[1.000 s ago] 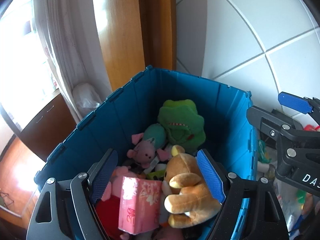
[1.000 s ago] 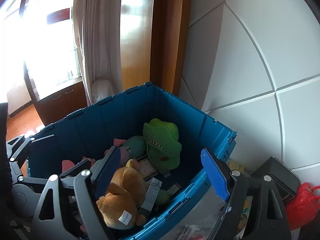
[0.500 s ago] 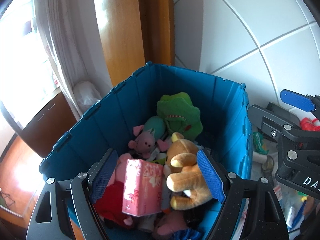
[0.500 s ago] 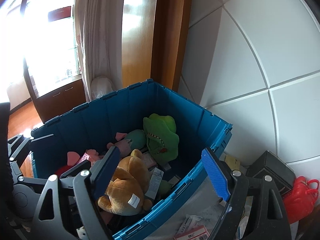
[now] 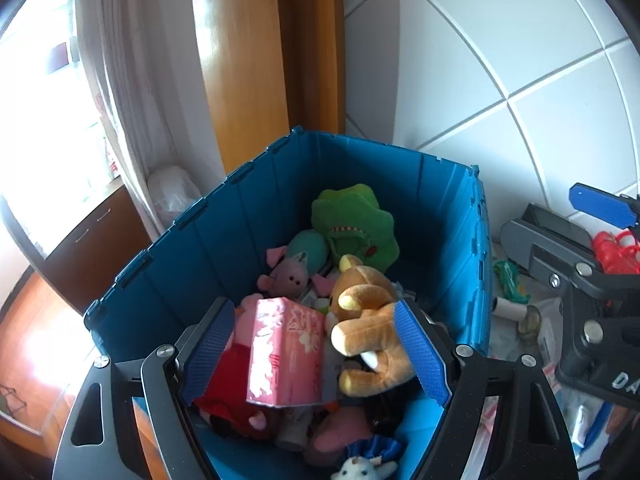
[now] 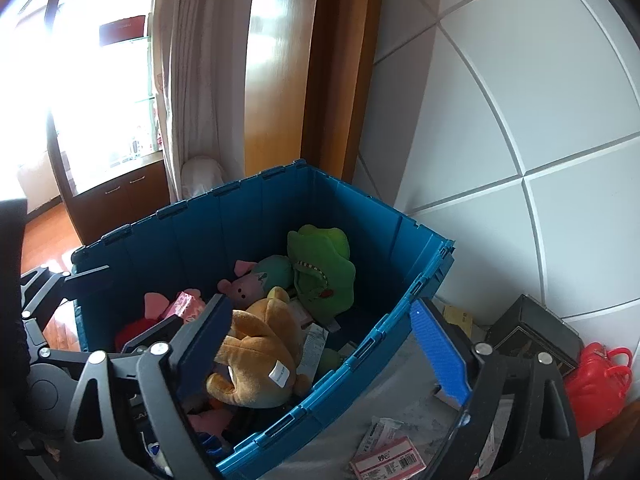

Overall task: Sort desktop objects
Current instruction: 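Move both tools back over the table toward the pink tissue packs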

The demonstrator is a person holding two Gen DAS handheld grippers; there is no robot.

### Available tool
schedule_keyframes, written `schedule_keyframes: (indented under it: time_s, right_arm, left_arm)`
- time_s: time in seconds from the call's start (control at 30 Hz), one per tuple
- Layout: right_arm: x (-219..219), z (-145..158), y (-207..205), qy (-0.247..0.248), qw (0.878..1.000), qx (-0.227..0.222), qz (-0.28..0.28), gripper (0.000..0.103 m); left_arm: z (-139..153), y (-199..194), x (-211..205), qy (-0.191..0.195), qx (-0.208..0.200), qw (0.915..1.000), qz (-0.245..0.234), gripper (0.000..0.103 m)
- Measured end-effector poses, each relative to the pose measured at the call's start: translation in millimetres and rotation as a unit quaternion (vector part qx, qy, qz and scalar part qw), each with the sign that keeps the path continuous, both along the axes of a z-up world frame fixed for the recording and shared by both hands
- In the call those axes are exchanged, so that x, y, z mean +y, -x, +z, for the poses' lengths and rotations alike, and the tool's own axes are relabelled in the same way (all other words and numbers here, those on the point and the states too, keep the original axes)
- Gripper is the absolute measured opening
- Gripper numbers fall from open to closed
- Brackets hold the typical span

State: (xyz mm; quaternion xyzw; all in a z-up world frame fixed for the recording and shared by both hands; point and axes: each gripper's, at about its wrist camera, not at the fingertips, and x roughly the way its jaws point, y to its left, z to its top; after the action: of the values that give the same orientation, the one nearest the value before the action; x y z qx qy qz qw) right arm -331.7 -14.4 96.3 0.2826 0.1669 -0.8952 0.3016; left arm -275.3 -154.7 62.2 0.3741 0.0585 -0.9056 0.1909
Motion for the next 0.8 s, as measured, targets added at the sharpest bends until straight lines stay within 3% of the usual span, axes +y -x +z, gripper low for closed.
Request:
schedule_keyframes:
  time_s: [0.2,0.43,0.63,0.8]
  right_arm:
    - [12.5,0.8,-16.5,-0.007,1.0,0.02,-0.012,0.101]
    - [57.2,-7.4,-39.8,0.016,0.999,0.025,-0.037,0.103]
    - [118.0,-16.5,-67.2,0.044,0.996,0.029,-0.069,0.103]
    - [182.5,-34.0,-82.8,0.067,0.99,0.016,-0.122,0.103]
  left_arm:
    - [1.3,-18.3,13.5,0.007,0.01,0.9999,0.002,0.082]
    - [0.8,-47.6,51.5,0.028,0.041,0.9986,-0.016,0.082]
    - [-6.1,-68.8,100.9,0.029,0.072,0.9957,-0.052,0.084]
    - [-17.8,-71.9,147.8,0.015,0.083,0.9904,-0.11,0.084]
